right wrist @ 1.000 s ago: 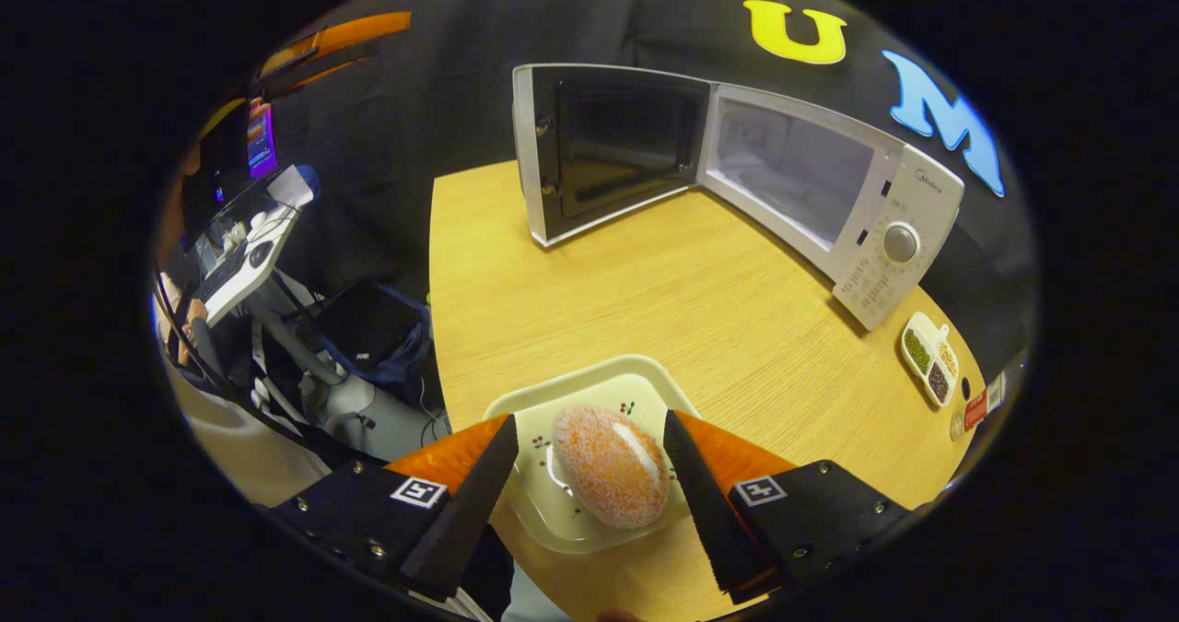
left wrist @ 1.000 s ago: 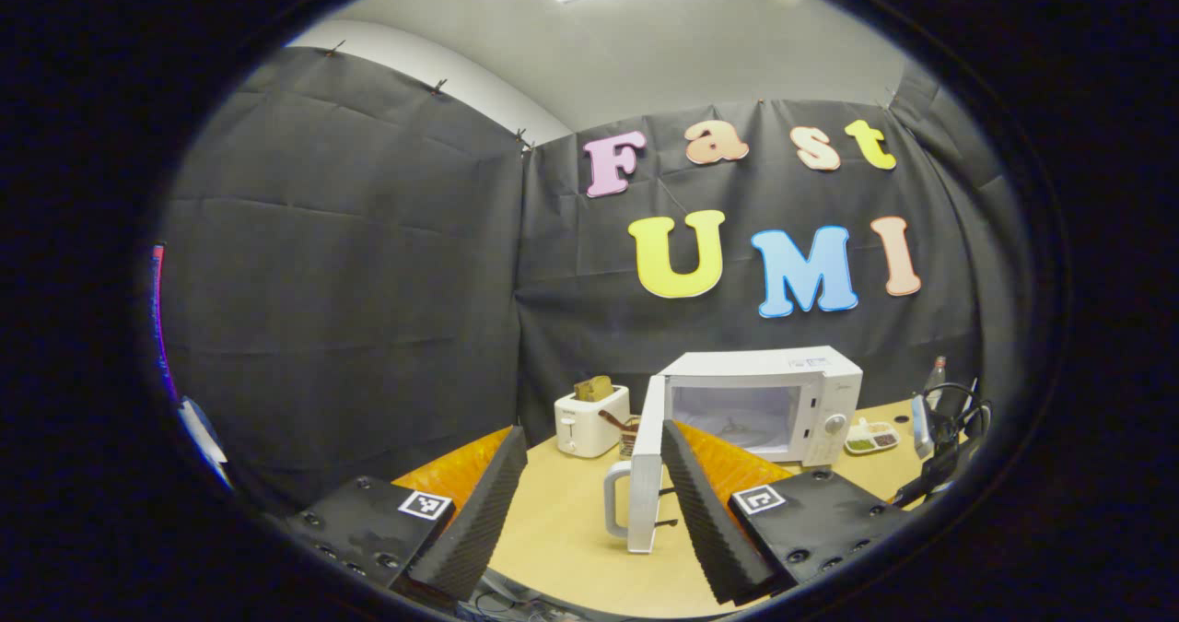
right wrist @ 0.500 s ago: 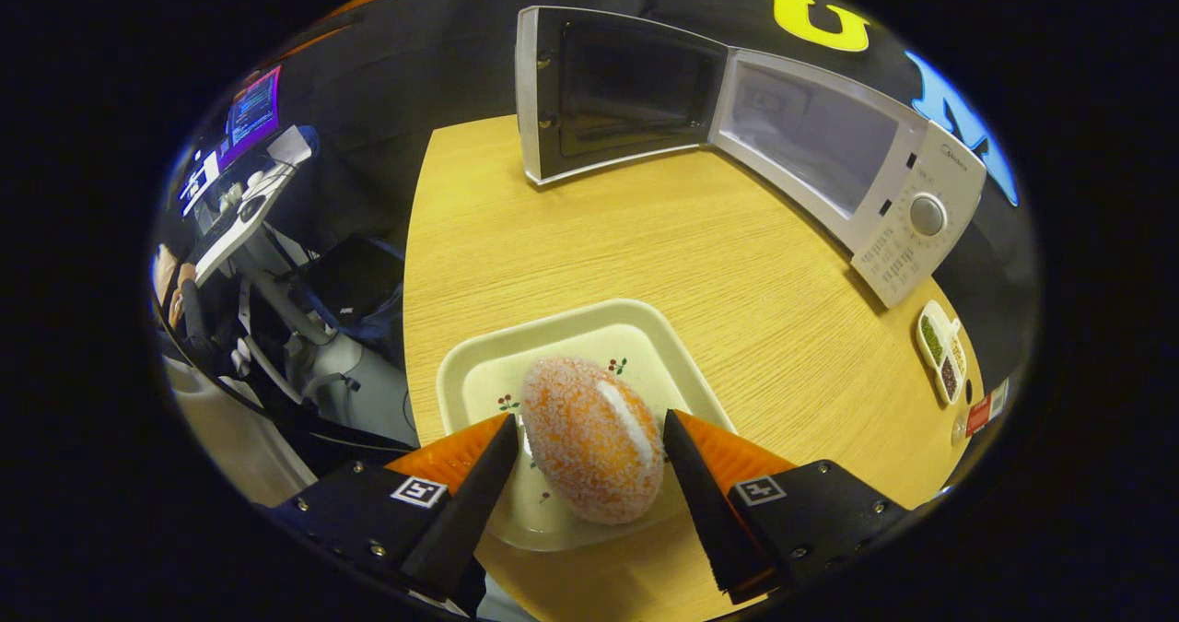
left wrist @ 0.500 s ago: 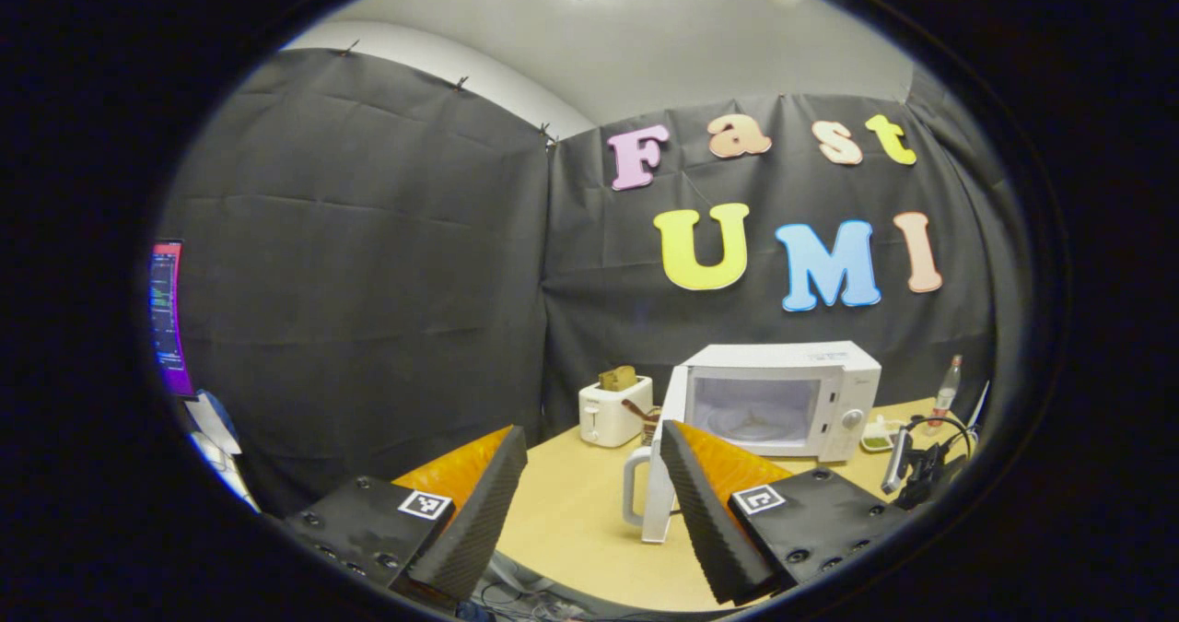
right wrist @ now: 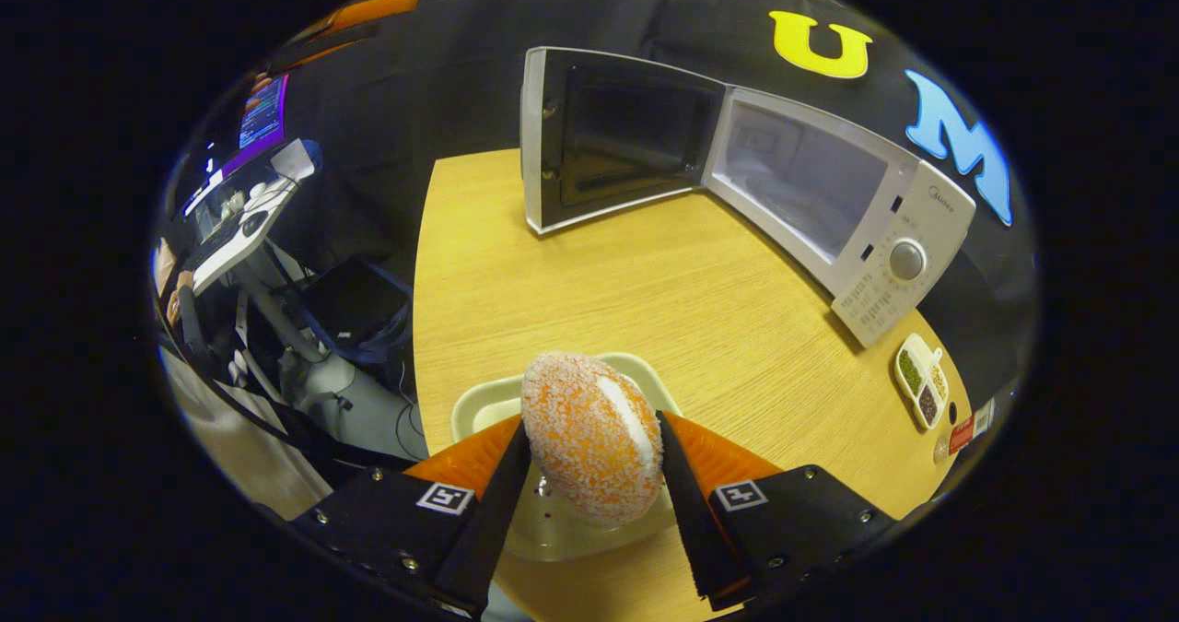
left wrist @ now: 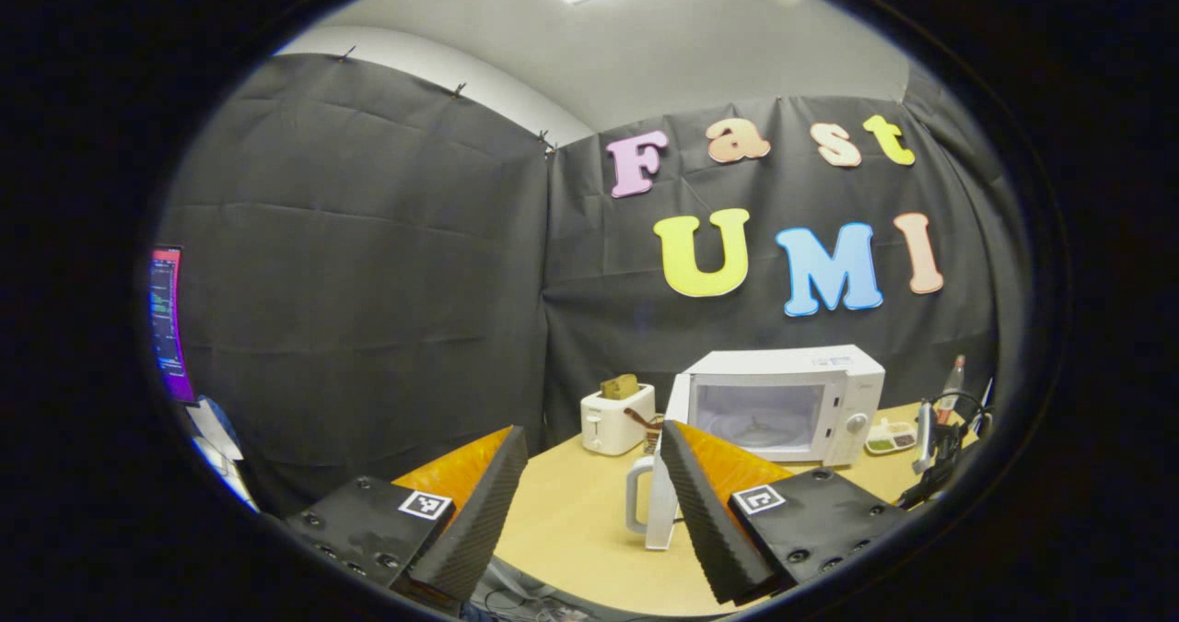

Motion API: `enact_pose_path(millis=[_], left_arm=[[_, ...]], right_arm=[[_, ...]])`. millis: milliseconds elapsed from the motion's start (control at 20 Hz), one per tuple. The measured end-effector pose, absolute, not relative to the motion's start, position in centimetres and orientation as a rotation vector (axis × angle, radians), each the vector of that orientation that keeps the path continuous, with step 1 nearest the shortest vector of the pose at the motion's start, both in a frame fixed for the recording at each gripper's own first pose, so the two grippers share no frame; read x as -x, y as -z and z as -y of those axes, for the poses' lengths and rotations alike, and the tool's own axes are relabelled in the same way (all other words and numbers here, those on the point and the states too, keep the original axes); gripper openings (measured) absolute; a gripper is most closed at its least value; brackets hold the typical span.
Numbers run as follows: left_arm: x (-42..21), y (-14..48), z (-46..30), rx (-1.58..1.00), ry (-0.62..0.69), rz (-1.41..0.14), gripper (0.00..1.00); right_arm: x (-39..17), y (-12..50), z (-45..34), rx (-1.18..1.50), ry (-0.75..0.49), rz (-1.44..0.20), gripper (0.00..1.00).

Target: Open the microwave oven with the left hand, put the food in, and close the microwave oven.

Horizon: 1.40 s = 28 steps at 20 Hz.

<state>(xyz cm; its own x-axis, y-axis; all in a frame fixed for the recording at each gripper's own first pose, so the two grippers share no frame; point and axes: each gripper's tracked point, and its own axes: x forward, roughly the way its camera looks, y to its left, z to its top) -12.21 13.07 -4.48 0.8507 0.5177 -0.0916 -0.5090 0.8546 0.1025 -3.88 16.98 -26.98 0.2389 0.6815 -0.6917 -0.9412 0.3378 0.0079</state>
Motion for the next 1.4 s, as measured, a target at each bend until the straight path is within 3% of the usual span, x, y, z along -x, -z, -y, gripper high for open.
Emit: enact_pose_path(millis=[650, 1400], left_arm=[[7.6, 5.4, -20.4, -0.005, -0.501, -0.061, 0.96], [9.0, 7.9, -29.4, -0.020, -0.598, -0.110, 0.94]], right_arm=[[-5.1, 16.4, -24.2, 0.434, -0.989, -0.414, 0.80], [-18.5, 14.4, -31.8, 0.461, -0.767, -0.281, 0.80]])
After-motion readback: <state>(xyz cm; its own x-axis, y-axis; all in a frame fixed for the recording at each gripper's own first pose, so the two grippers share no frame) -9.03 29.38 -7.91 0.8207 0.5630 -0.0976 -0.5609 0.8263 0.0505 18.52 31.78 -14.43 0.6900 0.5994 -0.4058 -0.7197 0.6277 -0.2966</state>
